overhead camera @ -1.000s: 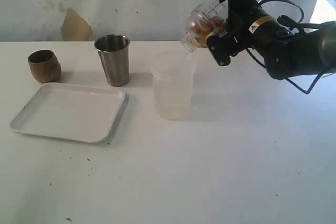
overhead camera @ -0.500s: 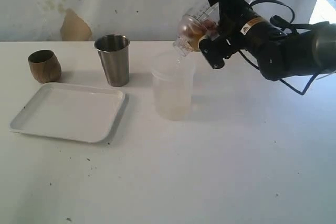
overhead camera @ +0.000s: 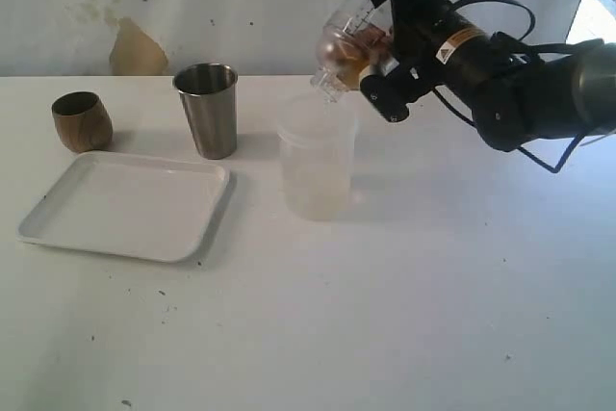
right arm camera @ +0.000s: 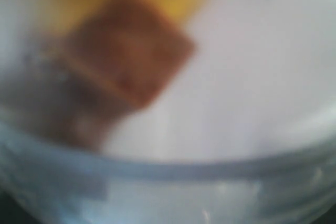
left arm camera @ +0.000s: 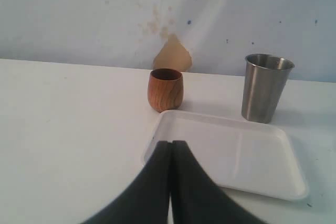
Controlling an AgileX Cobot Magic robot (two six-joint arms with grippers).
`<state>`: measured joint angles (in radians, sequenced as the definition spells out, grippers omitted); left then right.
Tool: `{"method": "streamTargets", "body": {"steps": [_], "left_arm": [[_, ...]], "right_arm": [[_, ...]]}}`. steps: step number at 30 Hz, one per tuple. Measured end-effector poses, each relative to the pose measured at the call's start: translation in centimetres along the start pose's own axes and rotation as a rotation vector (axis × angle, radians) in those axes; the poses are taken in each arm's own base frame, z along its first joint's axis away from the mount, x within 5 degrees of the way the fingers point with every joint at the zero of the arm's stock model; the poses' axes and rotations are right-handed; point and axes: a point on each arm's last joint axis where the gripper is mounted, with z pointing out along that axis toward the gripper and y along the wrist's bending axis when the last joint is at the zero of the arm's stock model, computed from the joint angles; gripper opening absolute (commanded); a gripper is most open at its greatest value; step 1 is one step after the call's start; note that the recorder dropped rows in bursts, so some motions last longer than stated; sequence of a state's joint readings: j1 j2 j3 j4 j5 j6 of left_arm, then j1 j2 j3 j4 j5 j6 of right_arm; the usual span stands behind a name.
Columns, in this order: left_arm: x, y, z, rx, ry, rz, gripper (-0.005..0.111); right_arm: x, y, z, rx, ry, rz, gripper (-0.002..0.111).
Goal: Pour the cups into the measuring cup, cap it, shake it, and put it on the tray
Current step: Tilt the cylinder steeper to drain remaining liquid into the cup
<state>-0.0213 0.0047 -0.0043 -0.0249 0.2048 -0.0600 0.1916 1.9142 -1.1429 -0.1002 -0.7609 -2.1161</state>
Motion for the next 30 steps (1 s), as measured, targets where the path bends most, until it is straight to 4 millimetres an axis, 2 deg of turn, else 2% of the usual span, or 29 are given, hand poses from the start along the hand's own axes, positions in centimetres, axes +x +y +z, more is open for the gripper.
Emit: {"method": "streamTargets", "body": {"steps": [30], "left_arm": [[0.00,0.00,0.00,0.000,0.000,0.000,0.000]], "right_arm": [[-0.37,-1.01,-0.06,0.113,-0.036,-0.087,0.000]]}}
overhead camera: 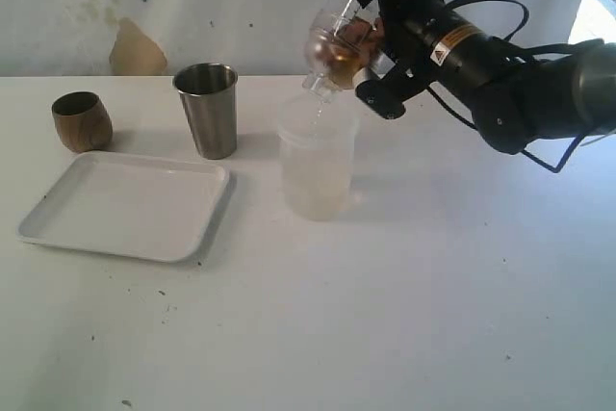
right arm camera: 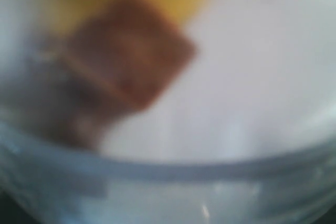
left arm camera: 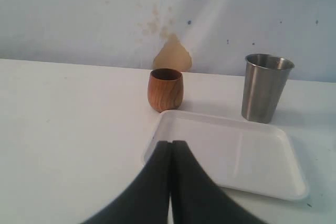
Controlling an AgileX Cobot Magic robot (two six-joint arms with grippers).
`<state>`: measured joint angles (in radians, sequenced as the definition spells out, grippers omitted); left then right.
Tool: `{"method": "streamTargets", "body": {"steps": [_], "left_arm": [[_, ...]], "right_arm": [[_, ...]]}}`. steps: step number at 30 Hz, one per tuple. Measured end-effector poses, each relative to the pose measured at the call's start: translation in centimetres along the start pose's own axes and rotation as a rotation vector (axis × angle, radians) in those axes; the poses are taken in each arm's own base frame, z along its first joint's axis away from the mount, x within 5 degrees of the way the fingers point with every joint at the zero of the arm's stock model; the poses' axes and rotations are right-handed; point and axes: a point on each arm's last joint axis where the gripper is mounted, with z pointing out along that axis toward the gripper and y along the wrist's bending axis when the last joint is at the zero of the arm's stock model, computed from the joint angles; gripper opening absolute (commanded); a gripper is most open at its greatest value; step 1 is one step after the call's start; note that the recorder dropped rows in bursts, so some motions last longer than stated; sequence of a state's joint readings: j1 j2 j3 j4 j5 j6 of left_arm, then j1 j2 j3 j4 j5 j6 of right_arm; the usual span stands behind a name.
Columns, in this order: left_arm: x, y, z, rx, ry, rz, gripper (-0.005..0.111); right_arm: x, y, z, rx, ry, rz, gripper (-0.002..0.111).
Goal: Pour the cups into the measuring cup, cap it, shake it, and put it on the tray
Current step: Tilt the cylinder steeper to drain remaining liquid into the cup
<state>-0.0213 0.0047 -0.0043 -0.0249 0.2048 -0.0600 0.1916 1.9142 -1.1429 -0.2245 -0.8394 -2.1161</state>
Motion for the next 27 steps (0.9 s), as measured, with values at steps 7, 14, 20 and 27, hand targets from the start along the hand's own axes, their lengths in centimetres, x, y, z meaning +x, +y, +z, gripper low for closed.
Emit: {"method": "streamTargets", "body": {"steps": [7,14,20,27], "left_arm": [[0.00,0.00,0.00,0.000,0.000,0.000,0.000],[0.00,0.00,0.00,0.000,0.000,0.000,0.000],[0.00,0.00,0.00,0.000,0.000,0.000,0.000],[0.00,0.00,0.00,0.000,0.000,0.000,0.000]], "right_arm": [[-0.01,-0.01,0.00,0.001,-0.001,-0.001,0.000],[-0.04,0.04,0.00,-0.005,-0.004,0.009,0.000],[-0.05,0.03,0.00,-0.004,-0.006,0.019,0.000],[-0.04,0.04,0.00,-0.004,-0.004,0.022,0.000]]}}
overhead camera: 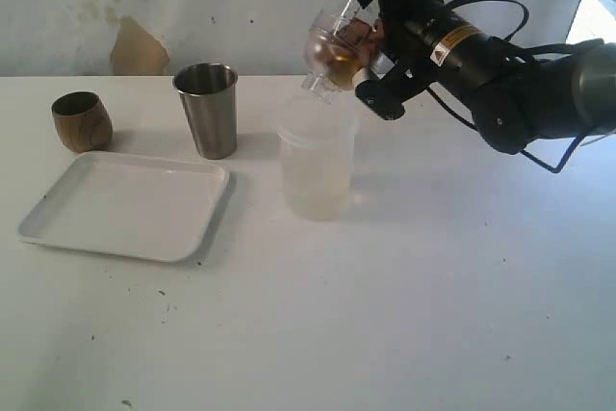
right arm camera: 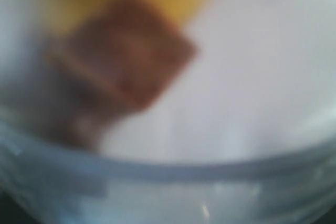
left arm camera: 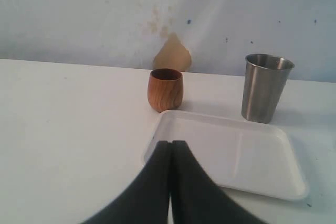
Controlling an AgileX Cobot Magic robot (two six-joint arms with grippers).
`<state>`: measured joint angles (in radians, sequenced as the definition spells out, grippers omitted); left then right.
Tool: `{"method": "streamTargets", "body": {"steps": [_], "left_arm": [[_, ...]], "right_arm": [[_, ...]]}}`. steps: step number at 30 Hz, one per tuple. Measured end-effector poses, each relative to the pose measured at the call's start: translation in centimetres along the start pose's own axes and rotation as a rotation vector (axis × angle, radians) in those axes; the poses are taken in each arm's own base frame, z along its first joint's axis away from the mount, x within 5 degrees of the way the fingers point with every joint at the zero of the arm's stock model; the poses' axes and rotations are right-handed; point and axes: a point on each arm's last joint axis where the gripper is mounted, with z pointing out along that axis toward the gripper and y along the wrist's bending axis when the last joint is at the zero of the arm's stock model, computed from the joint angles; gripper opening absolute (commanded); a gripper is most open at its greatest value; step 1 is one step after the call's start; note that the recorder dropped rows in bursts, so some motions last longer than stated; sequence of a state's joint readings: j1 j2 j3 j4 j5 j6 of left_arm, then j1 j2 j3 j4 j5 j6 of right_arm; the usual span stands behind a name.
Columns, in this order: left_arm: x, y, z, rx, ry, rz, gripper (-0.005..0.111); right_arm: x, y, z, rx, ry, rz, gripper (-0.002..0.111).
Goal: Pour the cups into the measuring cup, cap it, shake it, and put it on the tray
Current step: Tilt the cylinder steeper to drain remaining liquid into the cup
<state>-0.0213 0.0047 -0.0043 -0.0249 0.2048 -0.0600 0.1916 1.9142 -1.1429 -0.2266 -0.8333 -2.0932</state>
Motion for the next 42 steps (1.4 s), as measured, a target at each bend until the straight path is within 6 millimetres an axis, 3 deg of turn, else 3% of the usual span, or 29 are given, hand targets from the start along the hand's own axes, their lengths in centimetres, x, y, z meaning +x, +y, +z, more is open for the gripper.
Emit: {"method": "streamTargets", "body": {"steps": [42], "left_arm": [[0.00,0.00,0.00,0.000,0.000,0.000,0.000]], "right_arm": [[0.00,0.56,-0.02,-0.061,0.001,0.023,0.000]]}}
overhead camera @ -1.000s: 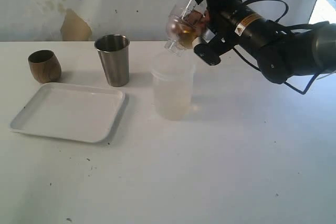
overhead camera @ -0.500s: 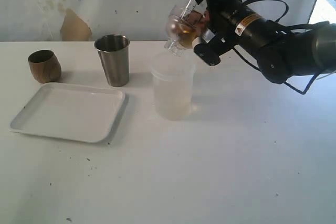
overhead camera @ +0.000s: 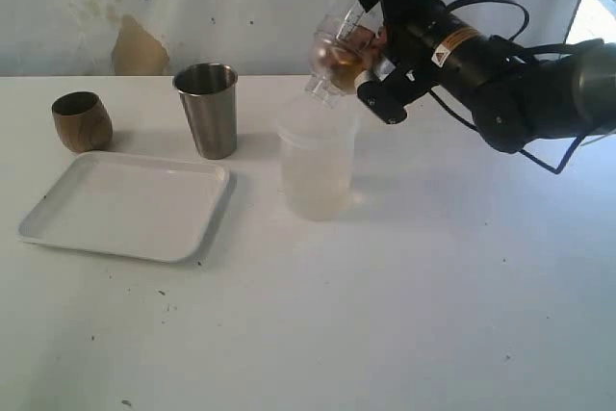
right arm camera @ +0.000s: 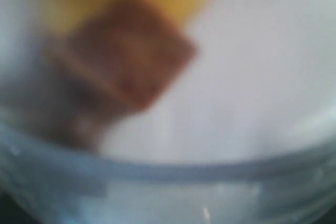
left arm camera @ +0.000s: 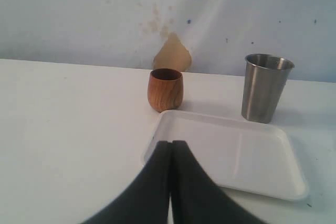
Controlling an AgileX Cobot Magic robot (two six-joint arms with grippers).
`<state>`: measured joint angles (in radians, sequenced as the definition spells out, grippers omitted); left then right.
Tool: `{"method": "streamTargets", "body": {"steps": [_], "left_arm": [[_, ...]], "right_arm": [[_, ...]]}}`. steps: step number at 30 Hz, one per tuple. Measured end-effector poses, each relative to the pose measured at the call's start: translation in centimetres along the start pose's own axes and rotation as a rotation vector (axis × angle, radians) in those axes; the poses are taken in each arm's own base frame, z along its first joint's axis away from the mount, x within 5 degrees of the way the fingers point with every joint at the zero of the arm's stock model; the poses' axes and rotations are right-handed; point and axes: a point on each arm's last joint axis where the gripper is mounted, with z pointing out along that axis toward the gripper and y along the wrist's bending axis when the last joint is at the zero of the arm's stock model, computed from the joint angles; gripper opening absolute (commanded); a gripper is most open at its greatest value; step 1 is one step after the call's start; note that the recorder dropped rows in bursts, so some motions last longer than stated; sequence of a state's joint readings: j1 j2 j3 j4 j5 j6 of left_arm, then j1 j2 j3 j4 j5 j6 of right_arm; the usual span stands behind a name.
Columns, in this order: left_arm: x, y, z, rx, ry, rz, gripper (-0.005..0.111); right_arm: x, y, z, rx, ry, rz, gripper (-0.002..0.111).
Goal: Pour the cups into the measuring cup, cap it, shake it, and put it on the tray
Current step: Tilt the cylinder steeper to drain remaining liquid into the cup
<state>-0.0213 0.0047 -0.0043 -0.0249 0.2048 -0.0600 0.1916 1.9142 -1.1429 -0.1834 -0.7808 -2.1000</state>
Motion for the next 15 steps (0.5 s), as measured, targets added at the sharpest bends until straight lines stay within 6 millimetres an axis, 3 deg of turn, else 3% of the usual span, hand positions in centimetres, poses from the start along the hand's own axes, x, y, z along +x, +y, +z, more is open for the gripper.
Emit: {"method": "streamTargets", "body": {"steps": [15], "left_arm": [[0.00,0.00,0.00,0.000,0.000,0.000,0.000]], "right_arm": [[0.98,0.14,0.11,-0.005,0.053,0.015,0.000]]}}
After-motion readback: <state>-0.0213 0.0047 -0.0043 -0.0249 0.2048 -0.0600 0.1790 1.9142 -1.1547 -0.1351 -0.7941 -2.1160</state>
